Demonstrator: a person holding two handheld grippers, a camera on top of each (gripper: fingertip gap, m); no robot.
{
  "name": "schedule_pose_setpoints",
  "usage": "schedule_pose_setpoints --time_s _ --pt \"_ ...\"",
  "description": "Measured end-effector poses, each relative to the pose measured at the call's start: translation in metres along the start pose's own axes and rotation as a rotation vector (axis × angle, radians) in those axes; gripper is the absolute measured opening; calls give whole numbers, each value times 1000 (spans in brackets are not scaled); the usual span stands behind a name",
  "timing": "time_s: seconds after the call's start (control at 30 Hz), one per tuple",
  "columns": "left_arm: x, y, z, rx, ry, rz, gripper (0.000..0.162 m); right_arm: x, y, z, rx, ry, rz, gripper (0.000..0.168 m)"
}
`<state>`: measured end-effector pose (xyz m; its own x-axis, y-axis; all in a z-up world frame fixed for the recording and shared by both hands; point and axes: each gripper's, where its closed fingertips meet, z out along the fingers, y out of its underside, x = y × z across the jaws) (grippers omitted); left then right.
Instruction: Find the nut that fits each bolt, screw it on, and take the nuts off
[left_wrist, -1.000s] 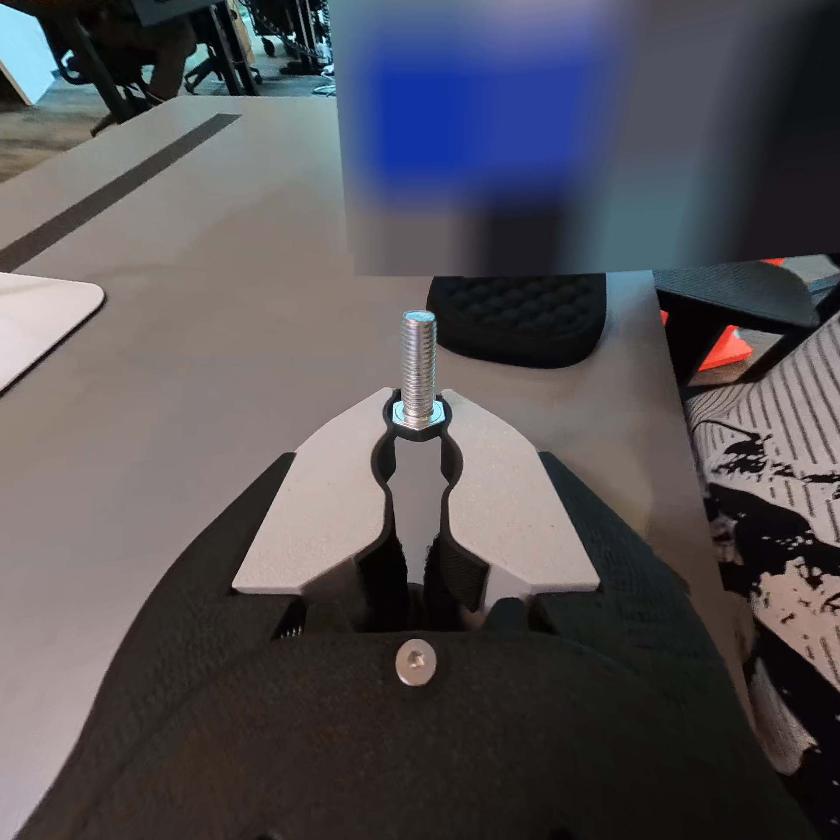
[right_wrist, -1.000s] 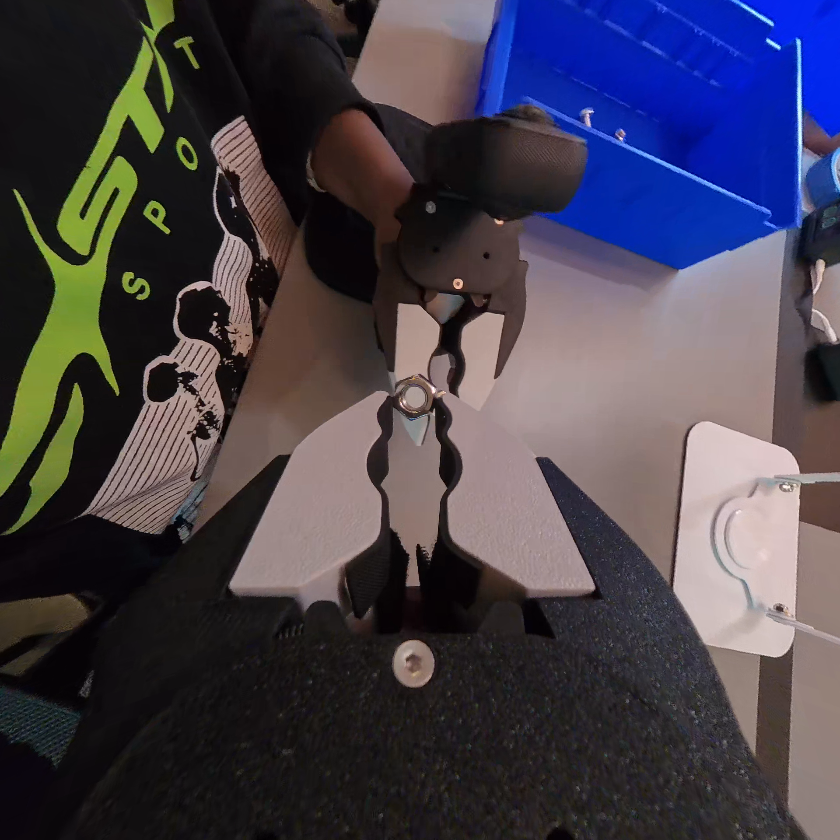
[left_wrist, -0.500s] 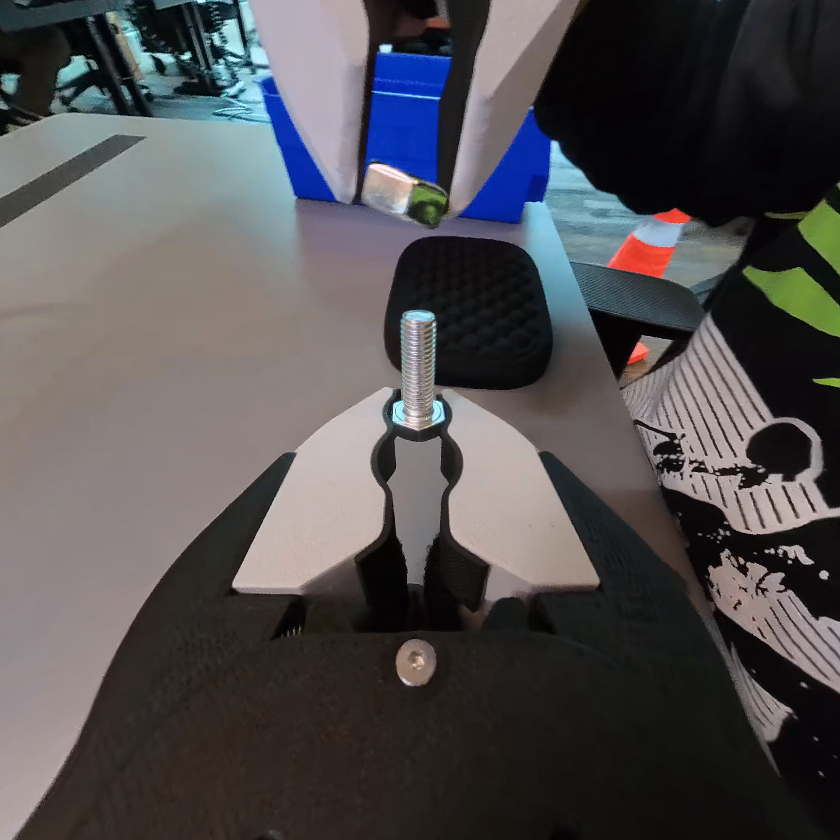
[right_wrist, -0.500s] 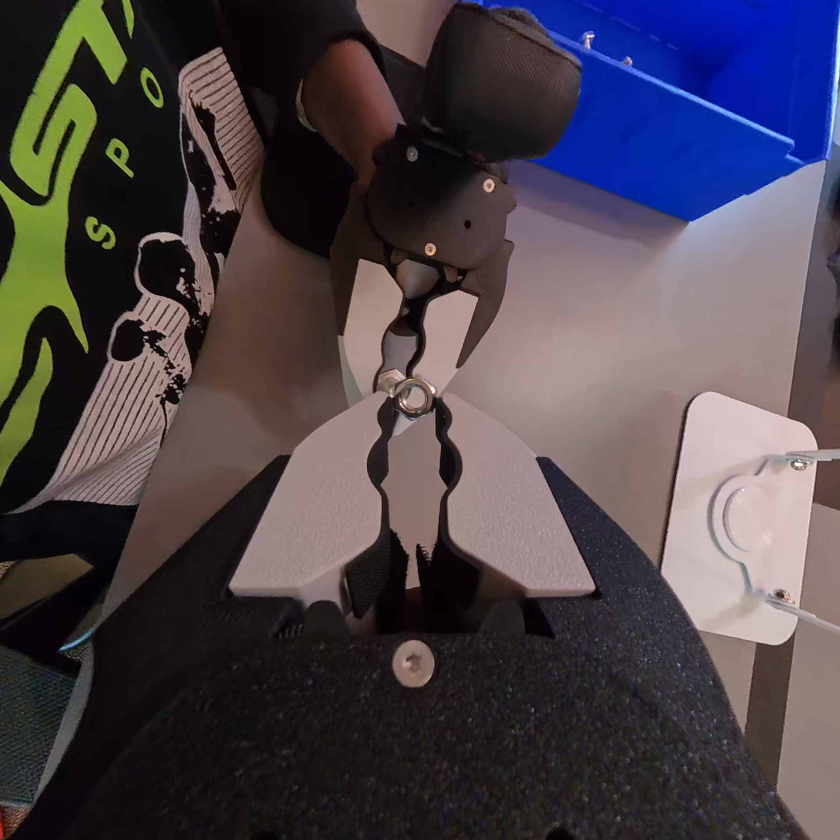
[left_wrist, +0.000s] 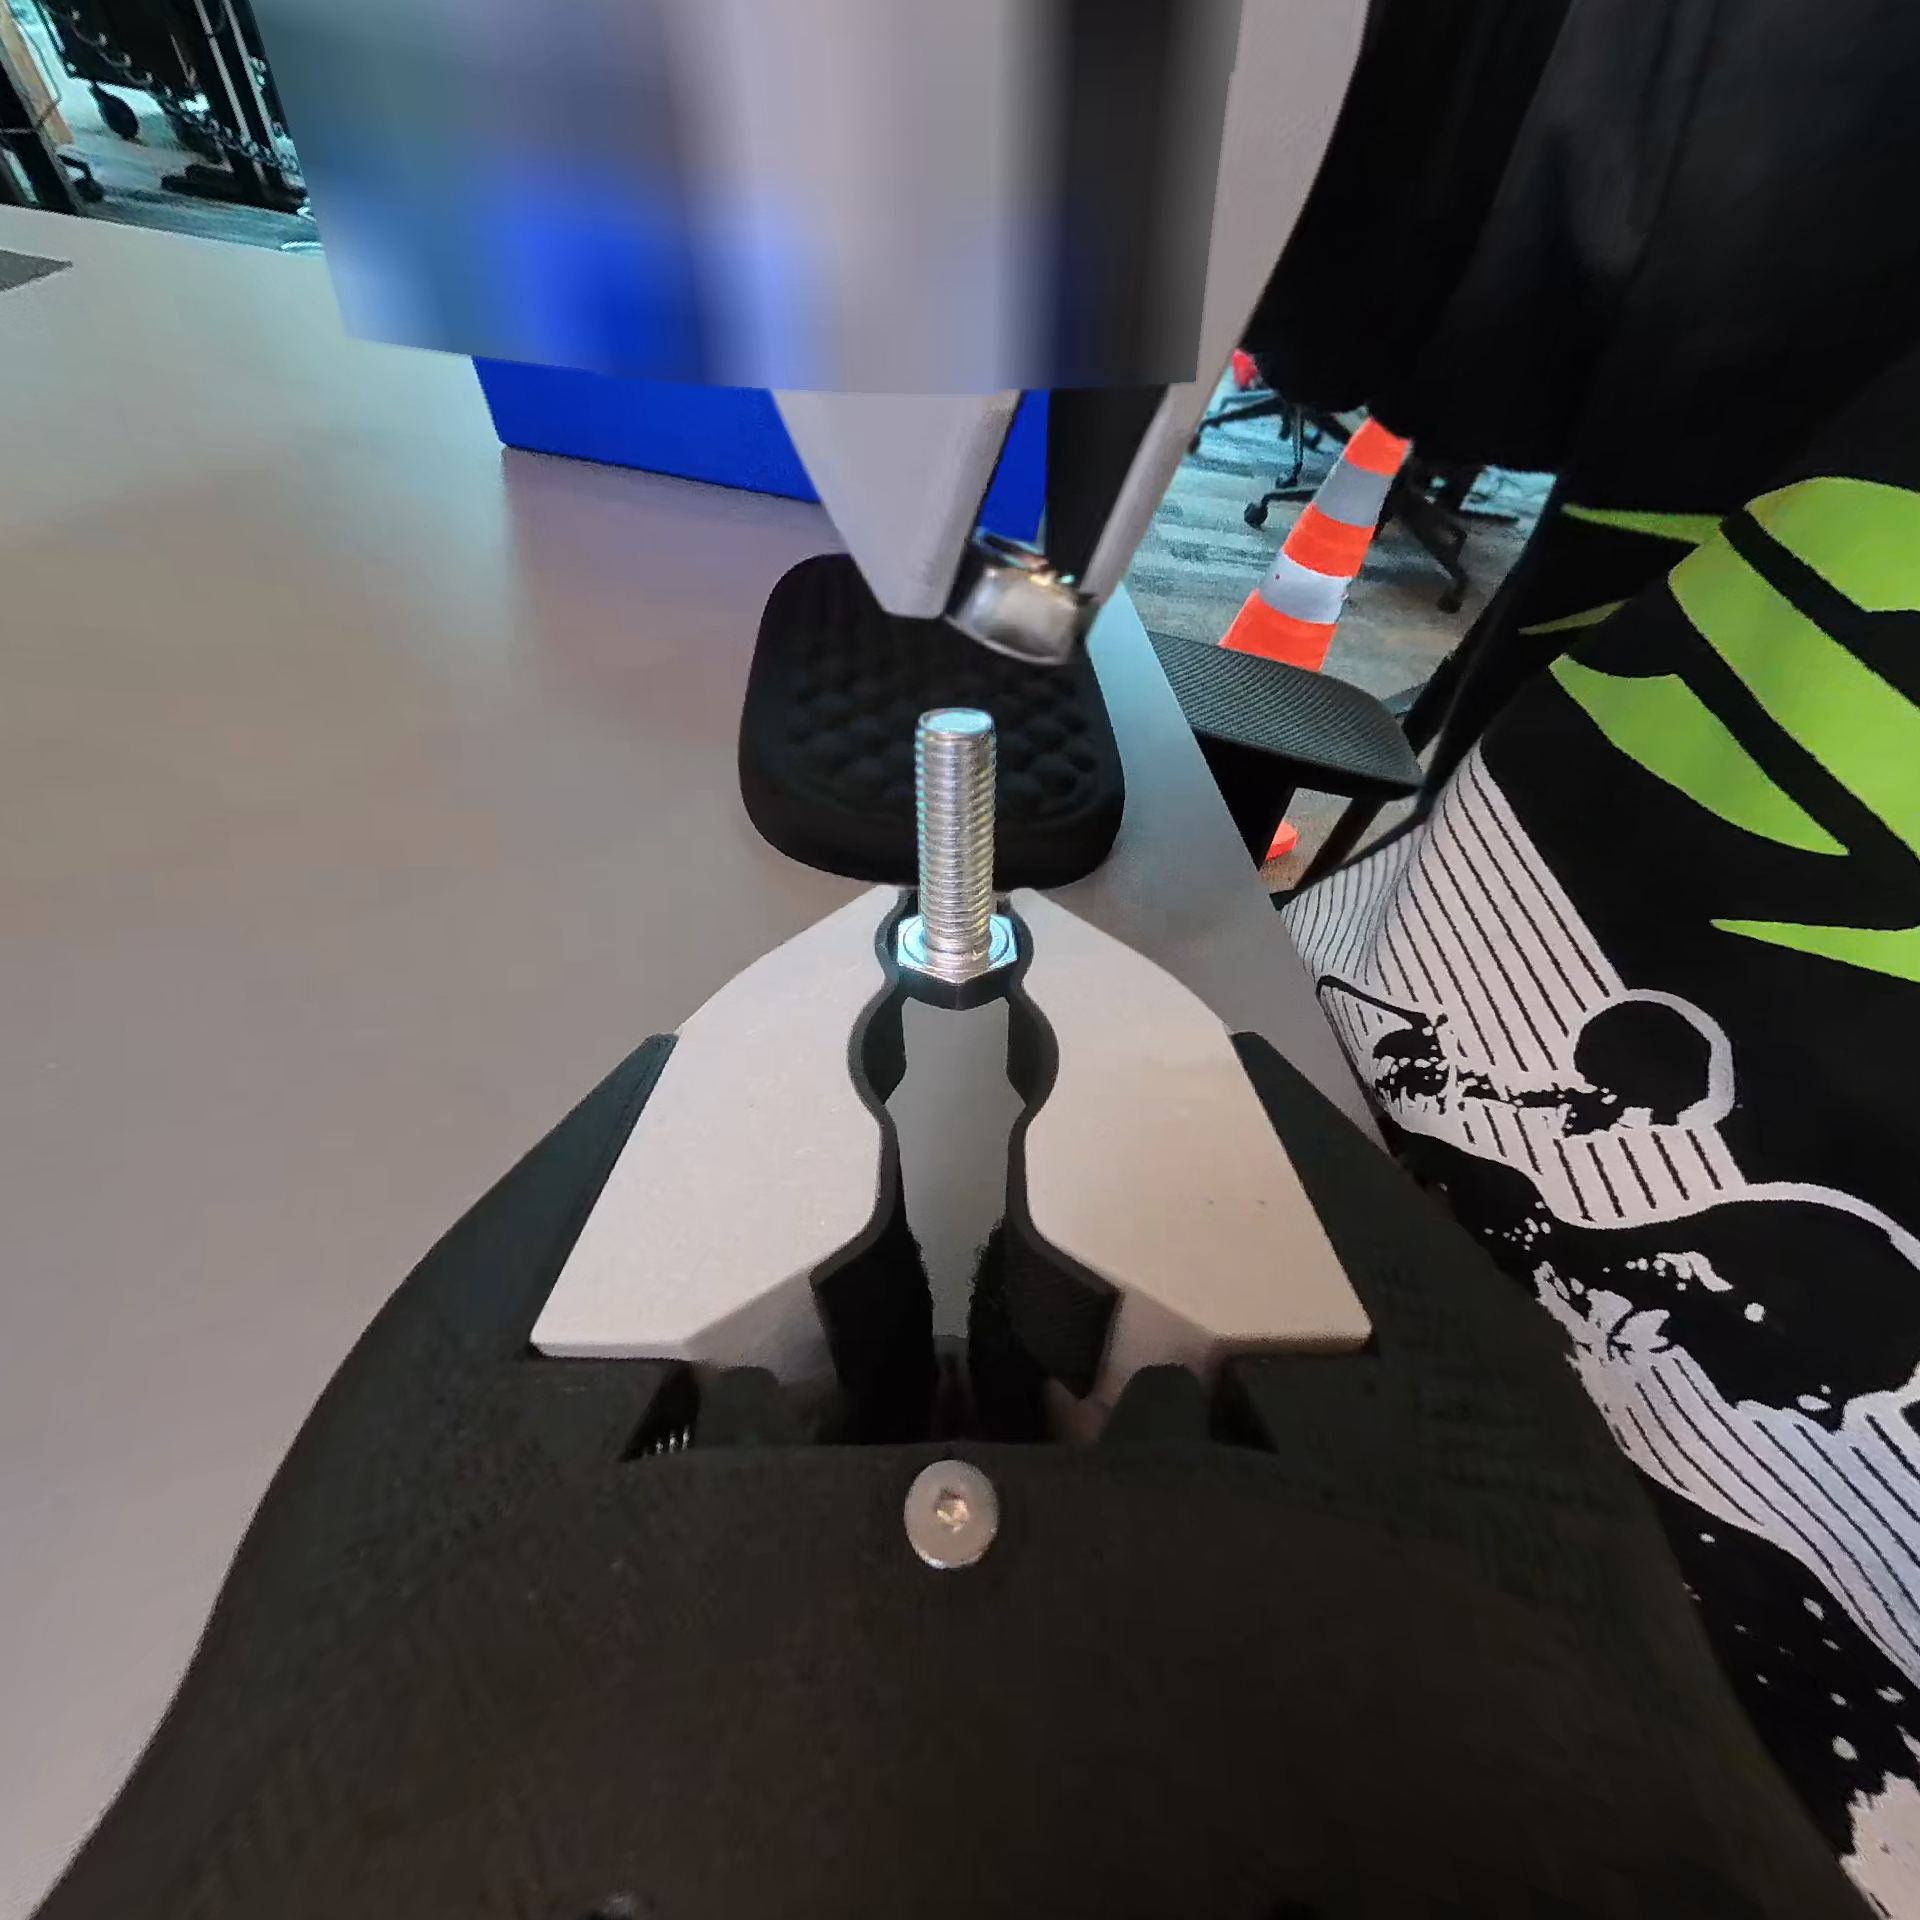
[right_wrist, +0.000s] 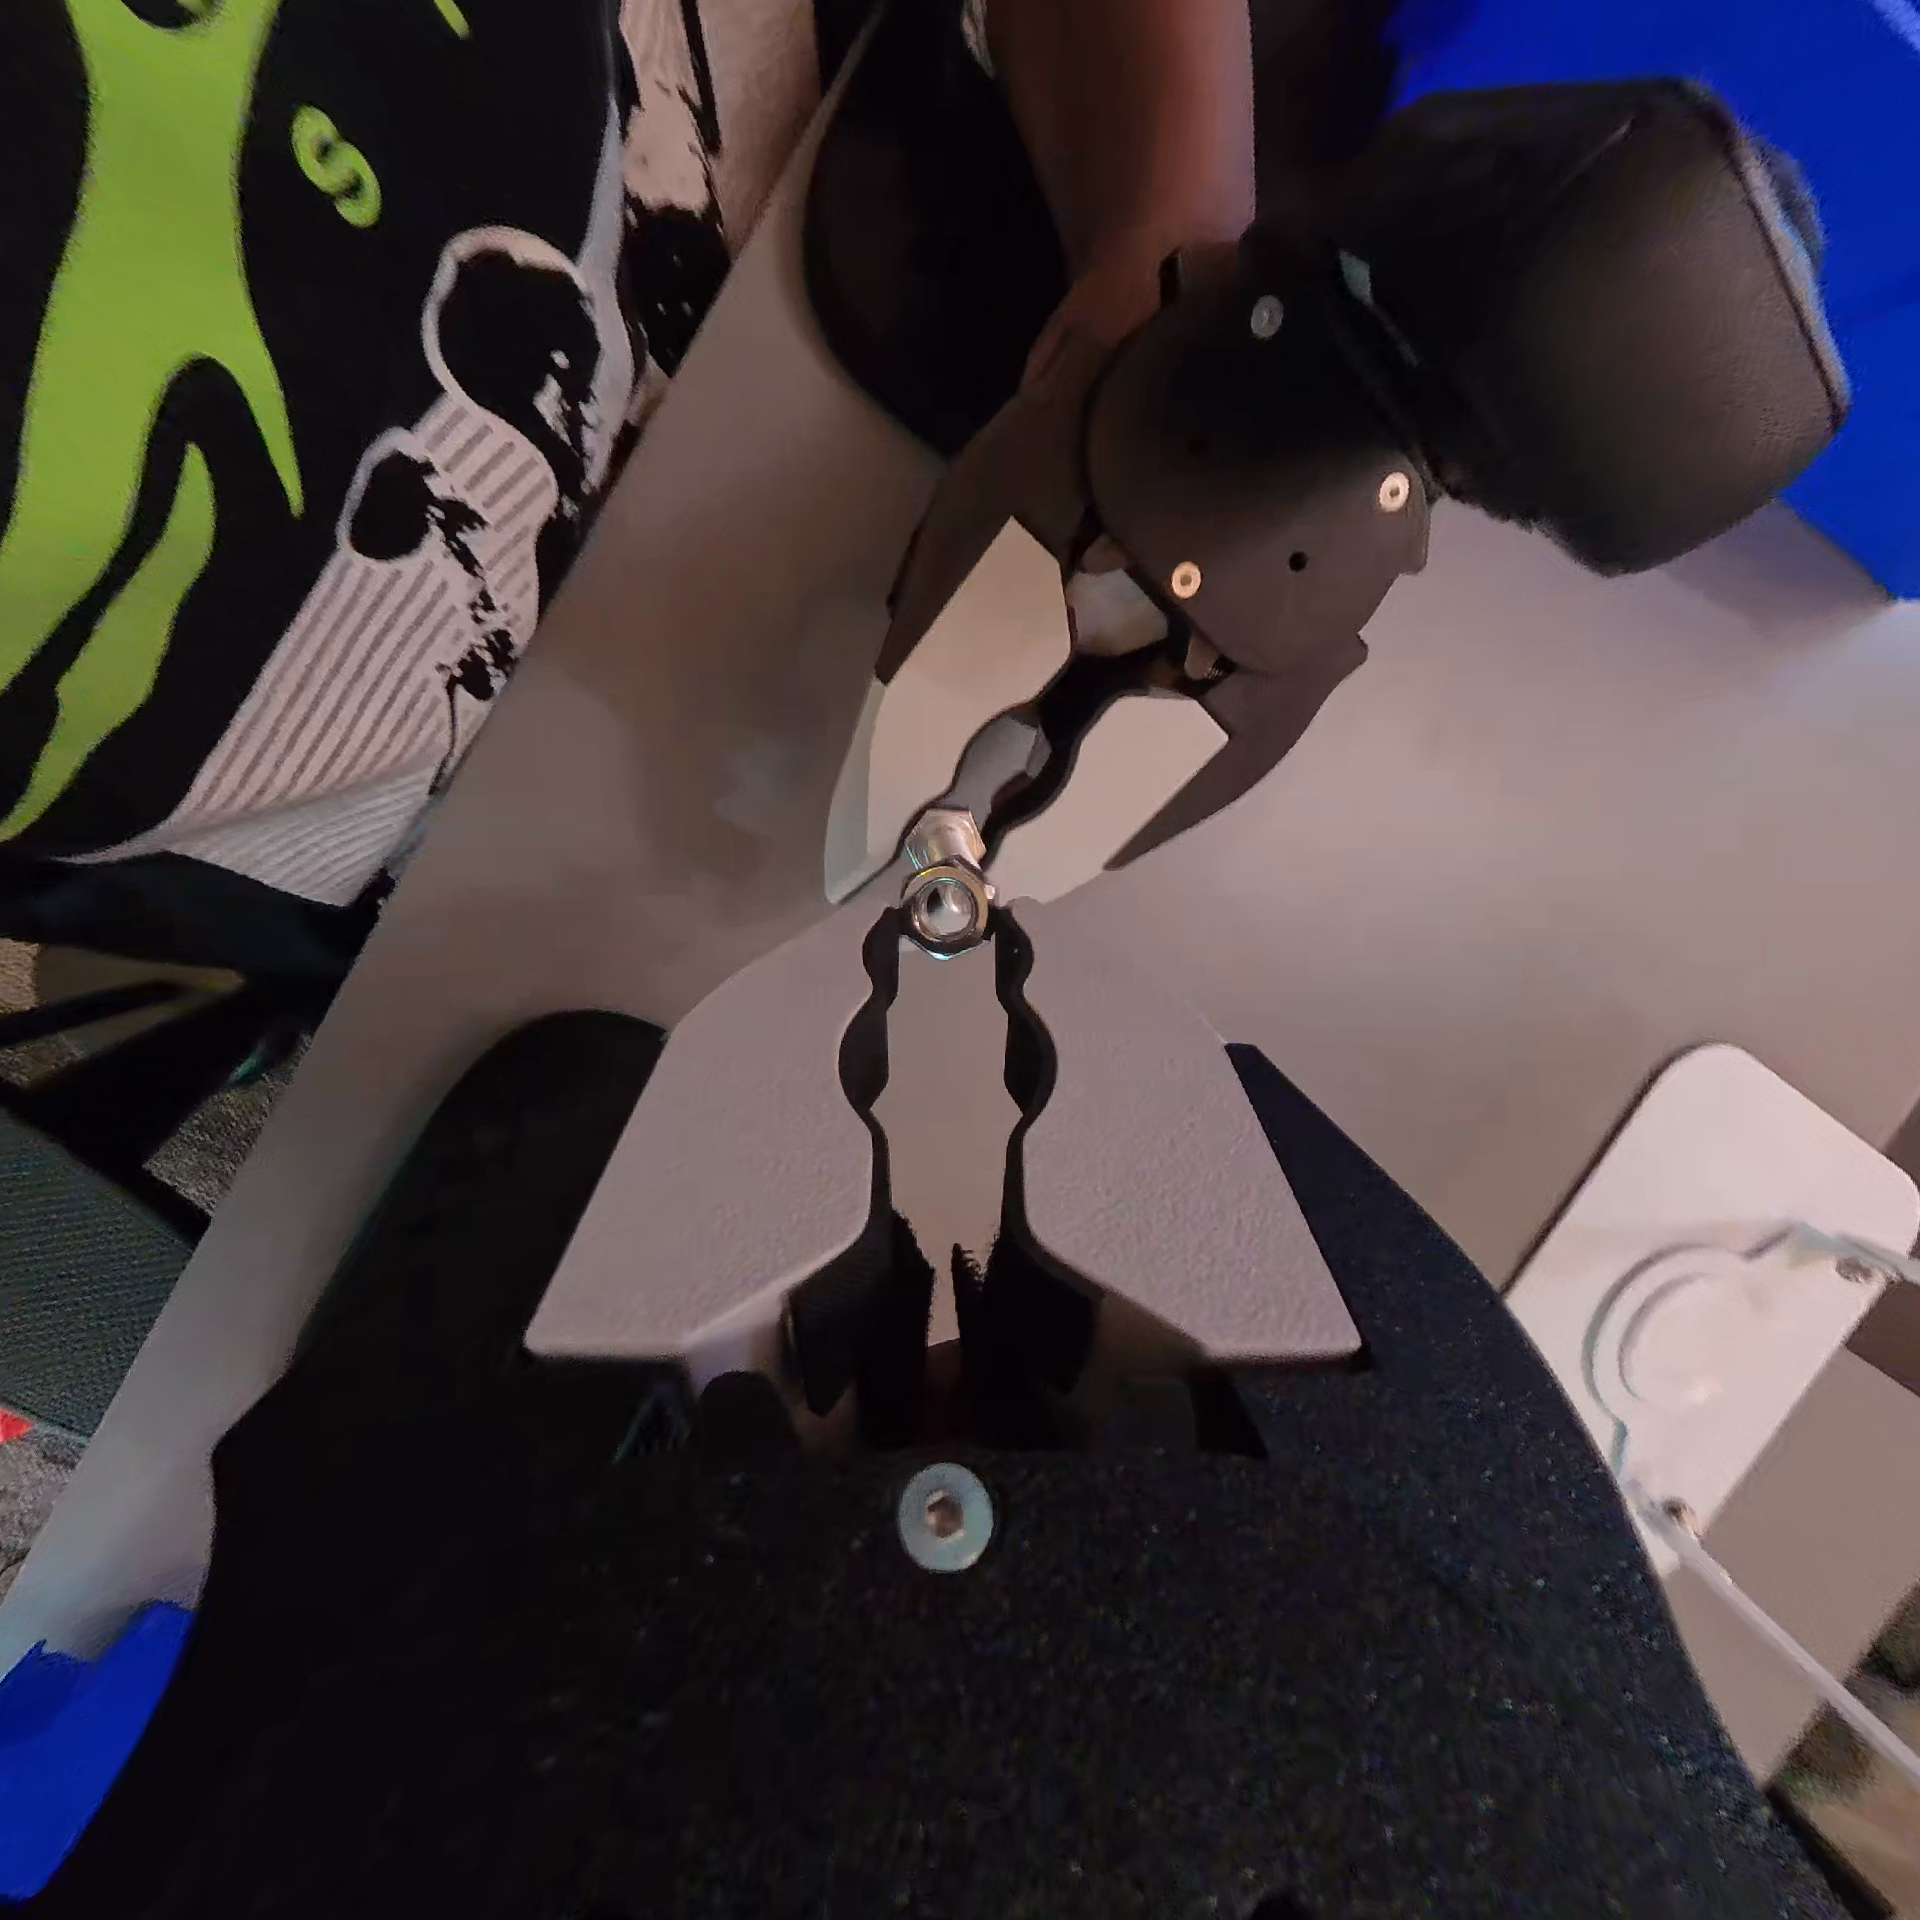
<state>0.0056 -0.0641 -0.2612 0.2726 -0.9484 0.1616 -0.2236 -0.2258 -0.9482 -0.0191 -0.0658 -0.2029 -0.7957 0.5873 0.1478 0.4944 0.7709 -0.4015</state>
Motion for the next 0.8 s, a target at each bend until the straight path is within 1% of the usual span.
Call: schedule_pose_setpoints --time_s 0.07,0.3,0.43,0.57,0.67,0.8 --pt "2 -2 0 10 9 11 15 -1 -3 0 22 -30 -11 18" --pt "2 -1 1 -8 -16 93 15 -4 -2 9 17 -132 -8 18" --pt "4 0 2 -11 -7 105 15 -6 0 12 2 -175 -30 18" --pt "3 -3 1 16 -10 99 15 -3 -2 10 8 -167 -33 18" --pt "-9 -4 -2 12 -95 75 15 6 5 9 -25 -132 61 18" --pt "-30 5 -5 -59 -250 10 15 17 19 15 -112 -61 201 18"
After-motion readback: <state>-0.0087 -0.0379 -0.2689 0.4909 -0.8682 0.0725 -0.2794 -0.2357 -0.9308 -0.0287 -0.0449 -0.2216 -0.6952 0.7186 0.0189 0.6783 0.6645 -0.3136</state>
